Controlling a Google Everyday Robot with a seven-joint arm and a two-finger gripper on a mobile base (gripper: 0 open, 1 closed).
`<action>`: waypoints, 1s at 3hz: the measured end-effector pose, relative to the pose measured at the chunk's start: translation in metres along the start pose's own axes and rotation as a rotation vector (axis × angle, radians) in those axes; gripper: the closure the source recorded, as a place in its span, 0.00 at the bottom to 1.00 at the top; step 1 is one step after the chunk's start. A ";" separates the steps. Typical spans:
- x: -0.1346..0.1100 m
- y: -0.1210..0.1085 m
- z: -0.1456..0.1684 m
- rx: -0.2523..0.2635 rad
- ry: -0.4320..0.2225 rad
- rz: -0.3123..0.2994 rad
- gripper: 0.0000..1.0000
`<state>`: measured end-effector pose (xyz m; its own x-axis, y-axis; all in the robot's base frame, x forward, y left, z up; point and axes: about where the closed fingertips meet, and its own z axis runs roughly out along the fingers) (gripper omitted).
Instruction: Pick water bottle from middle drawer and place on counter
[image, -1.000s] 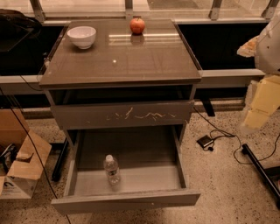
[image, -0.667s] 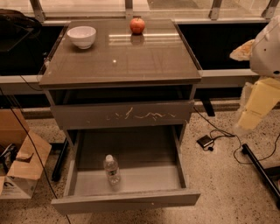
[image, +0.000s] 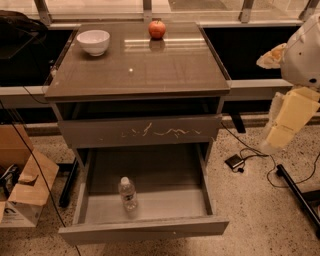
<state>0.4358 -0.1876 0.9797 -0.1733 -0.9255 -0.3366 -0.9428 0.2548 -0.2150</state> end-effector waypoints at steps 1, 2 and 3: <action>-0.001 0.003 0.029 -0.050 -0.085 0.050 0.00; -0.006 0.007 0.066 -0.104 -0.174 0.090 0.00; -0.011 0.010 0.106 -0.162 -0.285 0.113 0.00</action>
Offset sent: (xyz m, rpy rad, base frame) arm 0.0236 0.0419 -0.0959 0.3352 0.1264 -0.0142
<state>0.4585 -0.1452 0.8839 -0.2138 -0.7728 -0.5976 -0.9591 0.2822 -0.0217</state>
